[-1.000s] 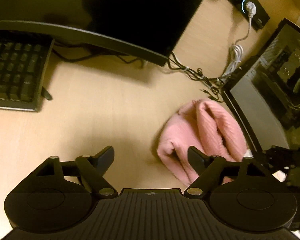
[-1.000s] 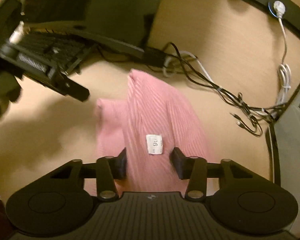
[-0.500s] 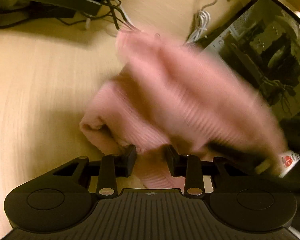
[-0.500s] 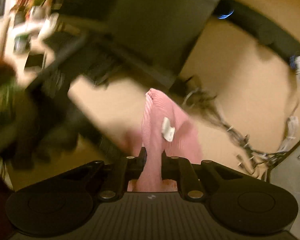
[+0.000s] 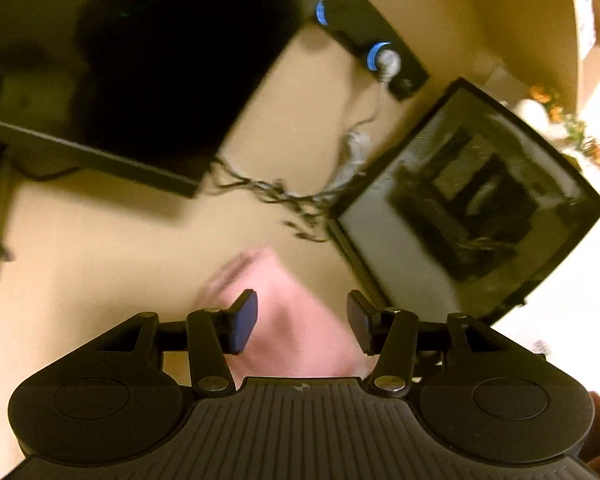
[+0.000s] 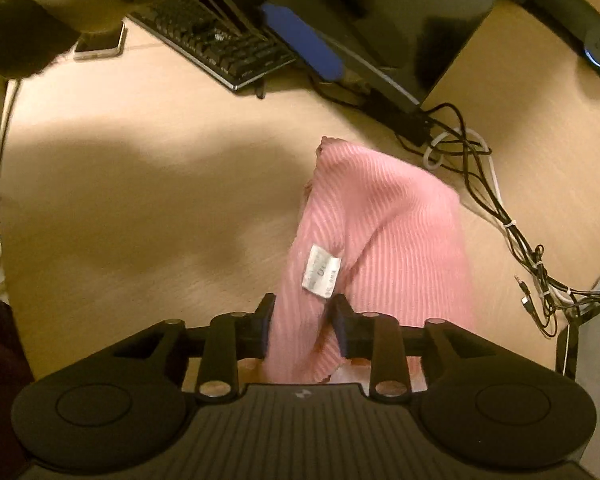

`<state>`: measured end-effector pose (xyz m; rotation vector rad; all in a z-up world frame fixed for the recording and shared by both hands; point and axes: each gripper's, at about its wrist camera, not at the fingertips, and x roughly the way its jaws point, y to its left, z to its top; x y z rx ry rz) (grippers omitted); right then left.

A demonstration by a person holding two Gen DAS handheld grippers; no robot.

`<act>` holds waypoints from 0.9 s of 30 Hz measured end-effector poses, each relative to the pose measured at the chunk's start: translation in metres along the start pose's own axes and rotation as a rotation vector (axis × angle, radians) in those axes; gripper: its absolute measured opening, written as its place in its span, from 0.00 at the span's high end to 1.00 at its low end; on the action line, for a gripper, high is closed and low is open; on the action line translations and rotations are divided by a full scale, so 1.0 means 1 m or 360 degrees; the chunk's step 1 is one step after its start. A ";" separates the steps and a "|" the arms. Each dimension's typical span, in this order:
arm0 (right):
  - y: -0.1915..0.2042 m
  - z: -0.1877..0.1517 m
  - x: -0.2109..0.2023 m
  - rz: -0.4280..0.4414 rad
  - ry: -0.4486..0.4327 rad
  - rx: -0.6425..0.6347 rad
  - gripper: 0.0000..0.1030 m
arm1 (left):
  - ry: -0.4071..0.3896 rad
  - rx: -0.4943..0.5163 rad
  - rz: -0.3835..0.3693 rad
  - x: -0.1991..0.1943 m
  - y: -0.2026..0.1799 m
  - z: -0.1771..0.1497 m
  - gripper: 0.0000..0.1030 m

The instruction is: Fold clothes

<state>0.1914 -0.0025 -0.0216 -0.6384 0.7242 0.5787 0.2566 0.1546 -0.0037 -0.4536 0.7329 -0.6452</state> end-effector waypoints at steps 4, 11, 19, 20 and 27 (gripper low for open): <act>-0.023 0.001 -0.035 -0.0007 -0.0083 0.0104 0.42 | 0.0120 0.0042 0.0041 0.036 0.000 -0.005 0.49; -0.077 -0.002 -0.048 -0.0137 -0.0186 0.0559 0.09 | 0.0250 0.0124 0.0157 0.067 0.007 -0.017 0.48; -0.073 -0.029 0.032 -0.0246 0.0069 0.0690 0.00 | 0.0281 0.0147 0.0182 0.062 0.013 -0.019 0.48; -0.077 -0.029 0.033 -0.0220 0.0100 0.0732 0.00 | 0.0280 0.0143 0.0181 0.061 0.013 -0.019 0.48; -0.104 -0.023 0.000 -0.0237 -0.0082 0.0978 0.00 | 0.0278 0.0148 0.0186 0.062 0.011 -0.018 0.47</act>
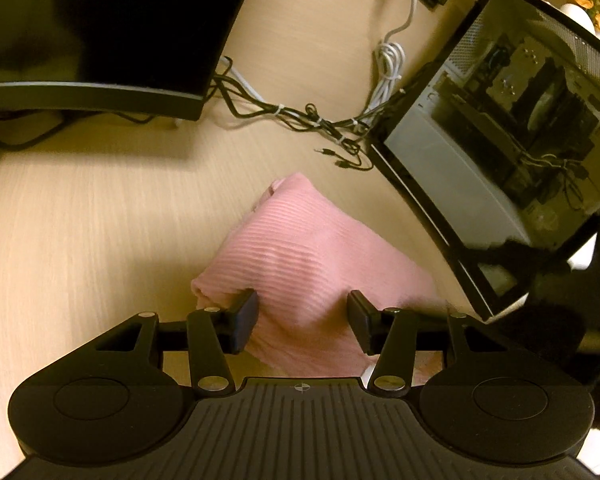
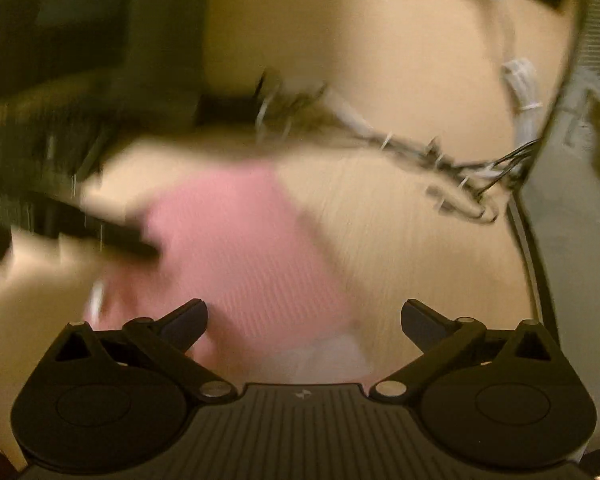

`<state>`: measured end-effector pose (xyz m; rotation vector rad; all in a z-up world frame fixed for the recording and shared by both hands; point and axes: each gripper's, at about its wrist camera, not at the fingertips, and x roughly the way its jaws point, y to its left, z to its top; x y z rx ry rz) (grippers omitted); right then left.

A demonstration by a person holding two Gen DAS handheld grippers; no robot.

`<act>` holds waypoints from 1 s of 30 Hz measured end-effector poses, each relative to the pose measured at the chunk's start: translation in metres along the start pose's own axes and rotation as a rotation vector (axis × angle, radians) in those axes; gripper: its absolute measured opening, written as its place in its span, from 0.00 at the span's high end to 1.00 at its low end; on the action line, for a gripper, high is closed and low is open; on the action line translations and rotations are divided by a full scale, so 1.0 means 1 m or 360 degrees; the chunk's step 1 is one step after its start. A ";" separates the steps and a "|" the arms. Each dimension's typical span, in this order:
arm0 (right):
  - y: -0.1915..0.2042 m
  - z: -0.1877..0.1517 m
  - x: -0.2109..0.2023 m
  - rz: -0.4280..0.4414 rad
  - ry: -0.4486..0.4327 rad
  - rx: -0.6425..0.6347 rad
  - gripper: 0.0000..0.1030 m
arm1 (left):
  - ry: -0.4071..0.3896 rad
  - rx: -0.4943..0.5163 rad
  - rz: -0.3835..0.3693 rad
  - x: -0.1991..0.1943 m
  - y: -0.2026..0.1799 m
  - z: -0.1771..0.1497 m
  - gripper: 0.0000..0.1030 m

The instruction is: Fold clothes

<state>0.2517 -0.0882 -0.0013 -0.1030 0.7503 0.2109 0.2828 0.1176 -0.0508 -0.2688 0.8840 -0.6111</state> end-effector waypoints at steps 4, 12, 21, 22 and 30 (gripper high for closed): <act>-0.009 0.009 0.025 -0.0183 0.0028 0.0015 0.00 | 0.0003 0.0002 0.0003 0.000 0.000 0.000 0.47; -0.005 -0.004 0.059 -0.0358 0.0111 -0.0012 0.00 | 0.0012 0.0024 0.0018 0.008 0.000 0.002 0.46; -0.001 -0.016 0.023 -0.0384 0.0072 0.0043 0.00 | -0.0015 -0.0006 0.0056 -0.006 -0.002 -0.002 0.28; -0.001 -0.018 0.012 -0.0372 0.0042 0.0081 0.00 | -0.0031 -0.0042 0.0061 -0.011 -0.002 -0.004 0.25; -0.032 -0.012 -0.021 -0.0078 -0.0001 0.0247 0.00 | 0.0026 -0.0342 -0.0128 -0.010 -0.020 -0.040 0.16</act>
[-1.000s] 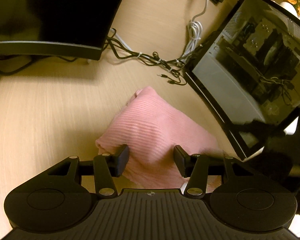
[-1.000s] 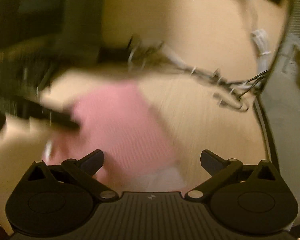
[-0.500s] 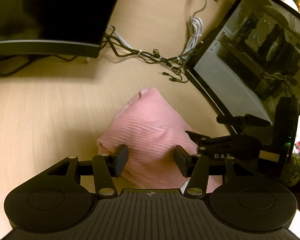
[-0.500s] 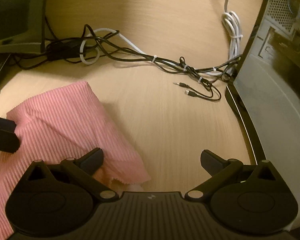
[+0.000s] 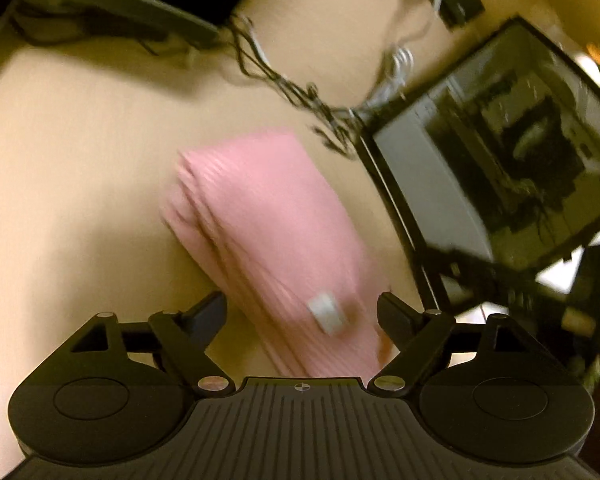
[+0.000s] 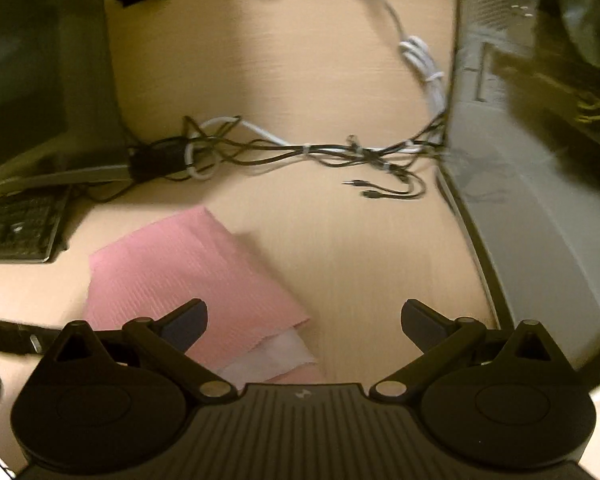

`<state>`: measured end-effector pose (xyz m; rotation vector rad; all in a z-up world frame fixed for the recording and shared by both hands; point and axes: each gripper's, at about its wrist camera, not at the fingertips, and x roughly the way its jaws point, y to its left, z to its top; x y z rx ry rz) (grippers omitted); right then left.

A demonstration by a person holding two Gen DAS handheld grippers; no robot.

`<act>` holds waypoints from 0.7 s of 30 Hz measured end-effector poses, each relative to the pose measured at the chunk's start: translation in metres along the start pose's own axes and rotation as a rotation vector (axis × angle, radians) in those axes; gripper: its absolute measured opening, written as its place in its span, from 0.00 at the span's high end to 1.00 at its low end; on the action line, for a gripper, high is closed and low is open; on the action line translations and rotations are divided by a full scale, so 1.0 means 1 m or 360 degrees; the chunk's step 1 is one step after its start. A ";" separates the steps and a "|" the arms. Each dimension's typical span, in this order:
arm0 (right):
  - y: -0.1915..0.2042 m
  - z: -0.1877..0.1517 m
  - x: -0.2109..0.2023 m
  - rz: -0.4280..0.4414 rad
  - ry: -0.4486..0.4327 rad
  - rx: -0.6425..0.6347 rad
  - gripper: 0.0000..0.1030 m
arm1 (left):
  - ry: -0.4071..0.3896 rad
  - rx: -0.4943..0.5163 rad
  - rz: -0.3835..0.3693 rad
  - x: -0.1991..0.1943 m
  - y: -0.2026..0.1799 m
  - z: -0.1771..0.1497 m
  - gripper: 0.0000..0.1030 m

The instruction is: Fold clothes

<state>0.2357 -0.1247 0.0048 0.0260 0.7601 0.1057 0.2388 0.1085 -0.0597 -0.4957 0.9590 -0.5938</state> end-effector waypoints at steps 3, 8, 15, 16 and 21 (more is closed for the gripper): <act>-0.004 -0.001 0.021 0.0141 0.0055 -0.0072 0.00 | -0.0005 0.0053 0.0086 0.016 -0.018 -0.010 0.18; -0.012 -0.006 0.057 0.0410 0.0166 -0.0099 0.01 | -0.0033 0.0038 0.0262 0.033 -0.034 -0.024 0.29; -0.001 -0.008 0.081 0.0784 0.0255 -0.0072 0.21 | -0.0166 -0.0122 0.0472 0.017 -0.033 -0.044 0.55; 0.009 -0.009 0.082 0.0830 0.0259 -0.0113 0.21 | -0.0200 -0.0127 0.0524 0.009 -0.032 -0.047 0.55; 0.076 -0.006 0.101 0.1014 0.0258 -0.0299 0.21 | -0.0368 -0.0279 0.0763 -0.044 -0.005 -0.057 0.54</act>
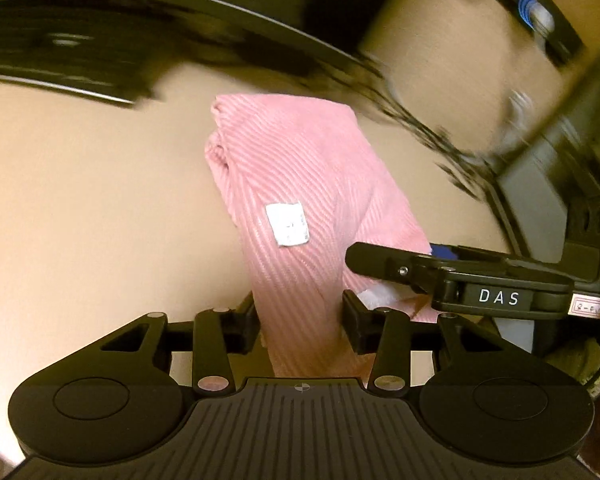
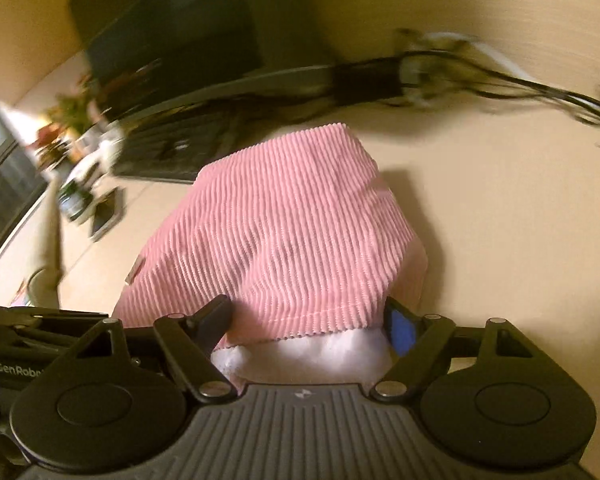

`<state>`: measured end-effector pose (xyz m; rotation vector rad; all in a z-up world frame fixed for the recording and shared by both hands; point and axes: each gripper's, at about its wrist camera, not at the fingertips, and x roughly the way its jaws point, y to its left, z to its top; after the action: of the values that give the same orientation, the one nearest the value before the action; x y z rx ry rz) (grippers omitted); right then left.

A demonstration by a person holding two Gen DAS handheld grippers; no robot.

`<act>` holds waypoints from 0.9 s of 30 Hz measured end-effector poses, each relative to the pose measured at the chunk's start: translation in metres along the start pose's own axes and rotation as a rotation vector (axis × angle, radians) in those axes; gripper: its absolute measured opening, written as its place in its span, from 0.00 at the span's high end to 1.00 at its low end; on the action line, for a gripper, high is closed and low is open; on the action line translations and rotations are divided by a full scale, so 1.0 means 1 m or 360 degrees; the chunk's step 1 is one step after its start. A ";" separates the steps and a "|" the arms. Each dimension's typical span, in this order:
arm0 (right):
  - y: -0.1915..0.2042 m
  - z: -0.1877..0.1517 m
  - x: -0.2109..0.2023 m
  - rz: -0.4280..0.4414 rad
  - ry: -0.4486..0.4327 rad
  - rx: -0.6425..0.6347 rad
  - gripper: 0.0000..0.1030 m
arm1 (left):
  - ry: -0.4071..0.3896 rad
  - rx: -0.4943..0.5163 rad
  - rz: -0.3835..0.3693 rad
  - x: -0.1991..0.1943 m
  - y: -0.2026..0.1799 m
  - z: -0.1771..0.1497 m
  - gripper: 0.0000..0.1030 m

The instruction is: Fold clothes

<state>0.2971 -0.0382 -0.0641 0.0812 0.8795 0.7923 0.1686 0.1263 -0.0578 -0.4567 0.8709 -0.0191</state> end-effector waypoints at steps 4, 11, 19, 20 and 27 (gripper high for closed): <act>0.030 0.028 0.050 0.0079 0.0008 -0.0028 0.20 | -0.0092 -0.0089 0.0200 -0.023 0.040 0.013 0.47; 0.040 0.059 0.040 0.0089 -0.0166 0.0002 0.22 | -0.0169 -0.0172 0.0253 -0.051 0.079 0.032 0.48; 0.057 -0.015 0.014 -0.0077 0.0238 -0.0576 0.57 | 0.0137 0.0141 -0.0073 -0.041 0.034 -0.003 0.51; 0.059 -0.020 0.007 -0.0086 0.0251 -0.0625 0.57 | 0.0159 0.0176 -0.0108 -0.043 0.030 -0.007 0.48; 0.046 -0.003 -0.028 -0.0069 -0.0020 -0.0357 0.33 | -0.0062 -0.0093 -0.0109 -0.074 0.050 0.010 0.28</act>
<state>0.2572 -0.0245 -0.0303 -0.1300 0.7729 0.8443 0.1196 0.1898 -0.0176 -0.5395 0.8189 -0.0475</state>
